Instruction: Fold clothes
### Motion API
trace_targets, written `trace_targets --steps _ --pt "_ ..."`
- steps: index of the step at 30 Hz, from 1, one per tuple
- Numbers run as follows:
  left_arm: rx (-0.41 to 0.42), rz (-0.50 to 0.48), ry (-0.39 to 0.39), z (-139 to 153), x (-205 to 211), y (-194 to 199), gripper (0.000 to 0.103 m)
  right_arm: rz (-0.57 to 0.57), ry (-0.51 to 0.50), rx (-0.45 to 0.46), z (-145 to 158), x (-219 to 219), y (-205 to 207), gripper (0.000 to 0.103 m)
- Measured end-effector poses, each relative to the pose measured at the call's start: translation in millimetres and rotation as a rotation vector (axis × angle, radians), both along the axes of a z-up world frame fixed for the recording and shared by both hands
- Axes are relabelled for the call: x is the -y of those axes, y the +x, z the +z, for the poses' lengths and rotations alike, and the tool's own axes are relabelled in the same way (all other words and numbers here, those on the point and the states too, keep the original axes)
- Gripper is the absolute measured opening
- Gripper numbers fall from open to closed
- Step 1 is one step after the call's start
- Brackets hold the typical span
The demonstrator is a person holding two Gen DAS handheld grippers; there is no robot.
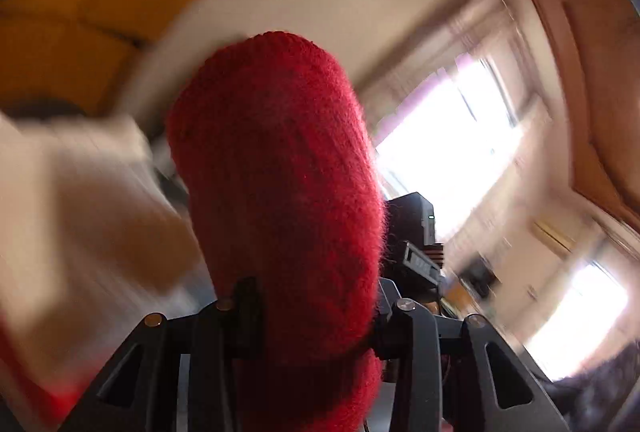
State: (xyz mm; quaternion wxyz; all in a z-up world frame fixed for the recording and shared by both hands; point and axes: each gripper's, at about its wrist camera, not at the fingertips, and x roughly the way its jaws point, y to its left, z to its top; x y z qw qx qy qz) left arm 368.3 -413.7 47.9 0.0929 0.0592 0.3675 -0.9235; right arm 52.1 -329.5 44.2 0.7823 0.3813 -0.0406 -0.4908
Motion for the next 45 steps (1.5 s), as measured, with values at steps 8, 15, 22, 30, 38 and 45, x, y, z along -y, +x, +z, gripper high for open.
trace_targets --steps 8,15,22,30,38,45 --pt "0.149 0.342 0.307 -80.0 125.6 48.7 0.039 -0.028 0.271 -0.129 -52.3 154.0 23.1 0.078" --pt "0.214 0.377 0.2 -72.3 118.8 56.0 0.043 -0.04 0.259 0.04 -88.0 121.1 4.6 0.103" --pt "0.315 0.518 0.149 -38.0 111.4 79.1 0.049 -0.073 -0.035 -0.41 20.2 41.0 35.1 0.103" --pt "0.32 0.478 -0.152 17.4 98.5 21.4 0.053 0.144 -0.01 -0.625 -0.8 52.1 97.1 0.103" --pt "0.622 0.468 -0.07 -30.8 170.8 -26.4 0.014 0.047 0.169 -0.458 -47.8 103.7 86.3 0.103" --pt "0.595 0.517 -0.146 -10.7 149.1 -16.9 0.014 0.012 0.157 -0.53 -43.3 74.1 104.9 0.103"
